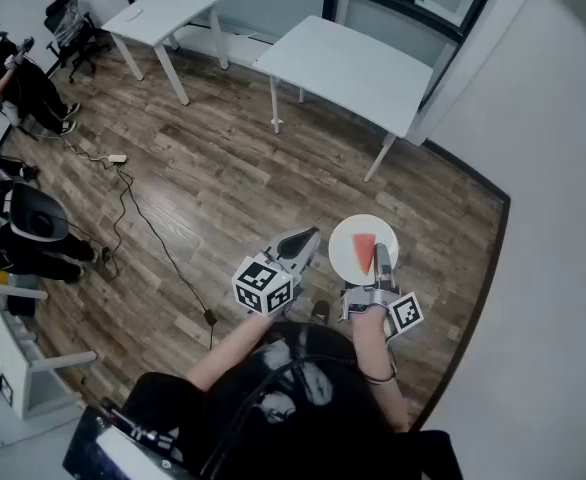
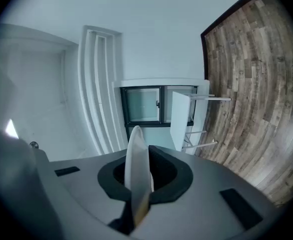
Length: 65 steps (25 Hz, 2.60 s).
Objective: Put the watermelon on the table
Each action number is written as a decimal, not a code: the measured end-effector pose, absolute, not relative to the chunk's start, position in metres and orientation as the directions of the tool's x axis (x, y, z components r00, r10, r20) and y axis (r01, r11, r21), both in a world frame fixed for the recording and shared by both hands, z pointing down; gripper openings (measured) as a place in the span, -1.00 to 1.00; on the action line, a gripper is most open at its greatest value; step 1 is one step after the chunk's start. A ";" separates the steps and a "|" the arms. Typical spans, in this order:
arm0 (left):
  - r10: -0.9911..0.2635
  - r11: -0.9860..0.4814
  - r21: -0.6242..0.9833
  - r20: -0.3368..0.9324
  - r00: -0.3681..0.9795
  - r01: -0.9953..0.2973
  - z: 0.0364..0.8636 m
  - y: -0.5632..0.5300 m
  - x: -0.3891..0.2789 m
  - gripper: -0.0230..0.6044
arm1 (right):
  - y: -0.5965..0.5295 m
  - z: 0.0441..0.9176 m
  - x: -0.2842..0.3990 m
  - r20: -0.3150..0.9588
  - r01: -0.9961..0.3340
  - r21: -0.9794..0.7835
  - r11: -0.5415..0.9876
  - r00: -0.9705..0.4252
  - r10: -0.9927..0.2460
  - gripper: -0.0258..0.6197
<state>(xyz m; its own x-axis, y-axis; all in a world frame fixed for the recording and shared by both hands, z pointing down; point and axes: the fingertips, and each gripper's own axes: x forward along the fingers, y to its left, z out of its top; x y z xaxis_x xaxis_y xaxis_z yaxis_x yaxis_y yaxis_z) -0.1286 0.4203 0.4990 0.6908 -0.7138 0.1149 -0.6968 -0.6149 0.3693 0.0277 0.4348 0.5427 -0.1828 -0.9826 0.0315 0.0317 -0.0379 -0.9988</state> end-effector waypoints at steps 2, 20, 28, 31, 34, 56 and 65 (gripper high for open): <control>-0.712 -0.614 0.376 0.116 0.693 -0.694 0.501 0.419 -0.132 -0.92 | 0.433 0.545 0.025 0.024 0.026 -0.999 -0.029 -0.183 -0.983 -0.85; -0.633 -0.624 0.474 0.160 0.757 -0.622 0.543 0.417 -0.157 -0.91 | 0.430 0.568 -0.010 -0.056 0.113 -0.993 0.040 -0.148 -0.987 -0.84; -0.656 -0.595 0.469 0.187 0.732 -0.653 0.551 0.352 -0.155 -0.92 | 0.360 0.573 -0.009 -0.053 0.108 -0.994 0.030 -0.219 -0.974 -0.84; -0.661 -0.585 0.467 0.200 0.724 -0.663 0.548 0.312 -0.146 -0.92 | 0.323 0.565 0.003 -0.077 0.120 -0.992 0.049 -0.243 -0.967 -0.84; -0.651 -0.594 0.453 0.215 0.728 -0.665 0.547 0.275 -0.123 -0.92 | 0.286 0.564 0.028 -0.100 0.098 -0.992 0.077 -0.248 -0.964 -0.84; -0.535 -0.668 0.467 0.239 0.810 -0.579 0.564 0.059 -0.049 -0.92 | 0.076 0.605 0.059 -0.019 0.109 -0.994 -0.011 -0.269 -0.963 -0.84; -0.486 -0.692 0.493 0.221 0.845 -0.527 0.565 -0.085 -0.069 -0.92 | -0.046 0.592 0.061 -0.032 0.077 -0.997 0.020 -0.165 -0.986 -0.84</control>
<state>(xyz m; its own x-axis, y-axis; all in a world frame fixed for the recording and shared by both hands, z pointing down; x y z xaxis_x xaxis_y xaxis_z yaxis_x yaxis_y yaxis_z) -0.0693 -0.0855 0.5649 0.8453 -0.4864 0.2210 -0.5271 -0.6918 0.4935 0.0613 -0.0458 0.5919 -0.1651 -0.9857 -0.0323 0.0765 0.0199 -0.9969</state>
